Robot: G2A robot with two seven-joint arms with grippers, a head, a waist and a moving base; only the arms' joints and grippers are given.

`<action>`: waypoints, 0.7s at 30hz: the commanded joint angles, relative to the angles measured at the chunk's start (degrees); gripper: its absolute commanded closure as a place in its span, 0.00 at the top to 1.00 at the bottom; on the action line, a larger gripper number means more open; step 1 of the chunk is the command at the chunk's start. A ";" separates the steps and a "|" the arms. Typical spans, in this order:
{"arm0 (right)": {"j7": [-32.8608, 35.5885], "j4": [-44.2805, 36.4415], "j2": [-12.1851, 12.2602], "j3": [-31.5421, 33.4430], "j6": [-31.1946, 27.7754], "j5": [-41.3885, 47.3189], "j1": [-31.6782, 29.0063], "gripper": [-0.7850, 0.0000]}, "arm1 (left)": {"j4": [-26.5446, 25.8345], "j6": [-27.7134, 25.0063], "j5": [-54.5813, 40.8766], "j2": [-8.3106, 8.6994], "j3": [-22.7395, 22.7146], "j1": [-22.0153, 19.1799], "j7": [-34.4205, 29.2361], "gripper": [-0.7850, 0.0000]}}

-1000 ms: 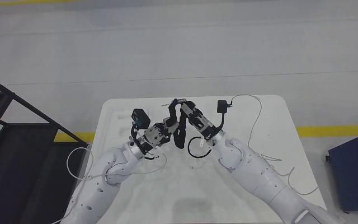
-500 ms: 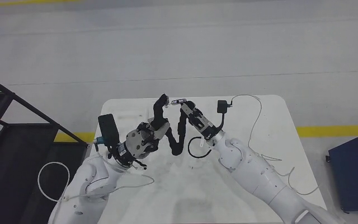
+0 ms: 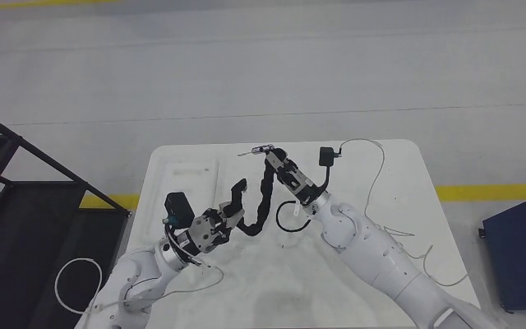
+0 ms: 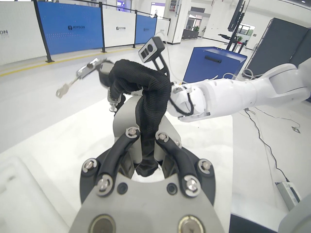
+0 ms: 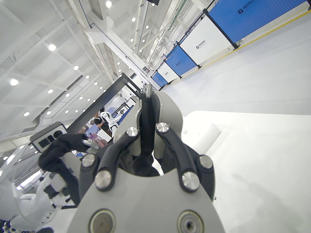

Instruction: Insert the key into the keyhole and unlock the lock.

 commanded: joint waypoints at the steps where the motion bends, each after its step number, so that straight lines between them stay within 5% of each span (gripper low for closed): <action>1: 0.00 0.00 0.00 0.00 0.00 0.00 0.00 0.00 | 2.02 0.75 -1.06 -0.07 0.08 0.10 -0.28 0.00; 12: 14.18 -4.14 1.24 6.87 17.77 12.32 -5.40 0.00 | 5.53 2.30 -0.54 0.34 0.22 -1.52 -12.58 0.00; 21: 21.94 -26.46 5.07 15.70 34.42 4.66 -17.81 0.00 | 0.66 -1.75 -5.18 0.81 1.87 -0.85 -20.98 0.00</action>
